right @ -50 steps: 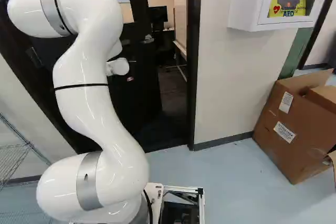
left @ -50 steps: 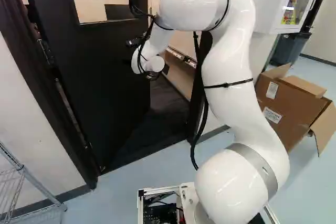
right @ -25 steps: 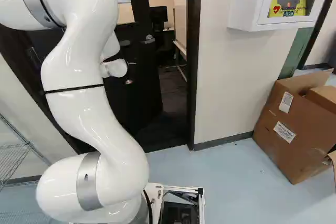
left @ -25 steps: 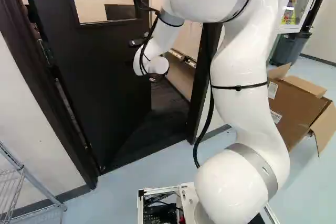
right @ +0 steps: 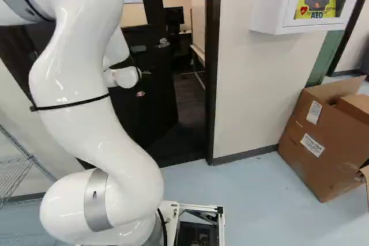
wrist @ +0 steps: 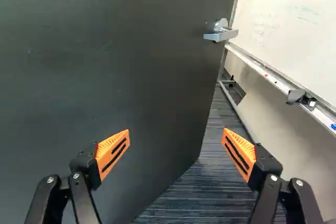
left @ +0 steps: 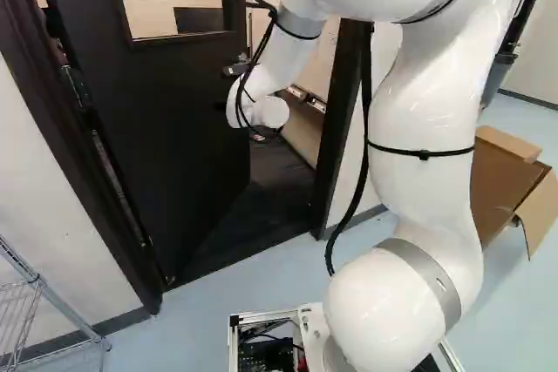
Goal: Open the door and move inside
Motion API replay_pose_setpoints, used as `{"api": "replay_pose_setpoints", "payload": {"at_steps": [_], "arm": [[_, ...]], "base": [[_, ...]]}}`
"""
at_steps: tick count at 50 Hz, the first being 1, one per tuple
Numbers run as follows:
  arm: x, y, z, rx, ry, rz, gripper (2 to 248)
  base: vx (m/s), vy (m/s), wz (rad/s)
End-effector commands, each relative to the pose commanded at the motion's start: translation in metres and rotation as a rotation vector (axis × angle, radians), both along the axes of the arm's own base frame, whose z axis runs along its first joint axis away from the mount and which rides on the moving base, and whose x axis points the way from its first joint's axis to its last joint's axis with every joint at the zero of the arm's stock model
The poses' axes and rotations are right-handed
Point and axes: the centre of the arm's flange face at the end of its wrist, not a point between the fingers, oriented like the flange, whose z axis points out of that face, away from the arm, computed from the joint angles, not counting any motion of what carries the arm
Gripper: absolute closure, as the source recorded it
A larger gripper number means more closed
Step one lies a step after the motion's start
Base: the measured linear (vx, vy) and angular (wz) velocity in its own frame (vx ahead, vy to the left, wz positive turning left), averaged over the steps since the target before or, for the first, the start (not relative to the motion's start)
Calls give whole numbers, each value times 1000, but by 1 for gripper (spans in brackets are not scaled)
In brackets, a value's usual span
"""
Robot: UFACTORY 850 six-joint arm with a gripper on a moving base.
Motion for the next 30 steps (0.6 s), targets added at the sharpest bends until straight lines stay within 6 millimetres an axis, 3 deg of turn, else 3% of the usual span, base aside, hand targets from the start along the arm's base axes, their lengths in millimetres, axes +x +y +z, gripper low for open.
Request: {"api": "replay_pose_setpoints", "payload": {"at_steps": [30], "arm": [[-60, -29, 4, -4, 21, -20, 3]], "base": [[0, 0, 0]]}}
